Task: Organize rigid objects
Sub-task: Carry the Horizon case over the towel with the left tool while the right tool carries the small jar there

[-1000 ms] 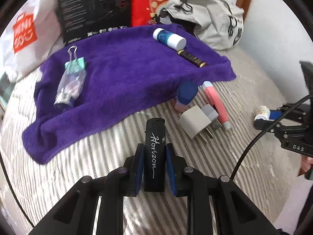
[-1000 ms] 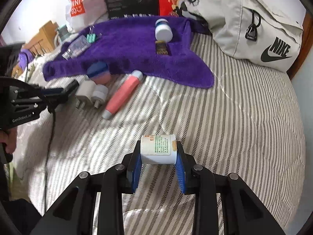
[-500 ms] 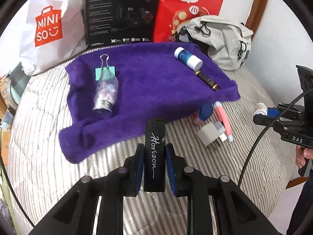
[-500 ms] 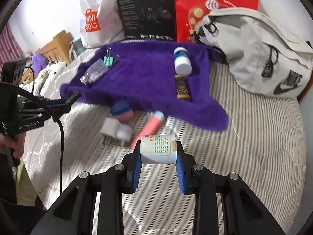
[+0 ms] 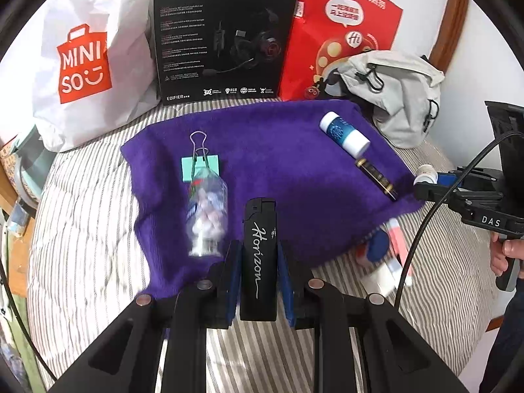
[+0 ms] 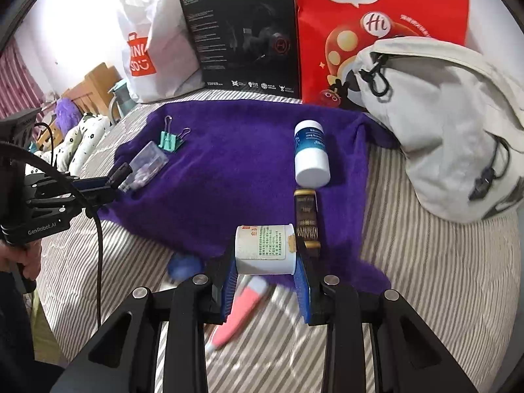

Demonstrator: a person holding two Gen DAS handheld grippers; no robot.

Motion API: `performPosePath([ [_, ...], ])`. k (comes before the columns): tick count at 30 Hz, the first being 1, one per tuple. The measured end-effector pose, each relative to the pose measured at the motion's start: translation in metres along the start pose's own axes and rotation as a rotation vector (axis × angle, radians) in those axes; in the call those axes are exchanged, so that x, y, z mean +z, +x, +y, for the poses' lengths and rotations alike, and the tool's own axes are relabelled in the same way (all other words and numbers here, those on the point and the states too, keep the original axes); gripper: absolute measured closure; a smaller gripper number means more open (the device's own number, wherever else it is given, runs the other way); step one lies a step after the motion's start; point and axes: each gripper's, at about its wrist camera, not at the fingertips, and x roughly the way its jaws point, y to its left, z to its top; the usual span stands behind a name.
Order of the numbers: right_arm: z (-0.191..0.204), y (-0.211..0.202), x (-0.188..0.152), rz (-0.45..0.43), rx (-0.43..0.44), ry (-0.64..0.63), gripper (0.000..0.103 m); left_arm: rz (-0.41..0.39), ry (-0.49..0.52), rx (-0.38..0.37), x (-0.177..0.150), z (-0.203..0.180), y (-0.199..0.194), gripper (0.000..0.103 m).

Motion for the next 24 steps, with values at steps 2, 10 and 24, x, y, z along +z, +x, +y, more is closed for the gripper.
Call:
performPosePath([
  [2, 0.000, 0.011, 0.006, 0.018, 0.003, -0.006, 0.072, 0.008, 0.000, -0.005, 0.005, 0.002, 0.008, 0.082],
  [10, 0.004, 0.057, 0.012, 0.121, 0.011, -0.034, 0.072, 0.028, -0.014, -0.025, 0.014, 0.009, 0.032, 0.082],
  [24, 0.010, 0.074, 0.016, 0.162, 0.008, -0.103, 0.069, 0.050, -0.005, -0.034, 0.026, 0.010, 0.048, 0.082],
])
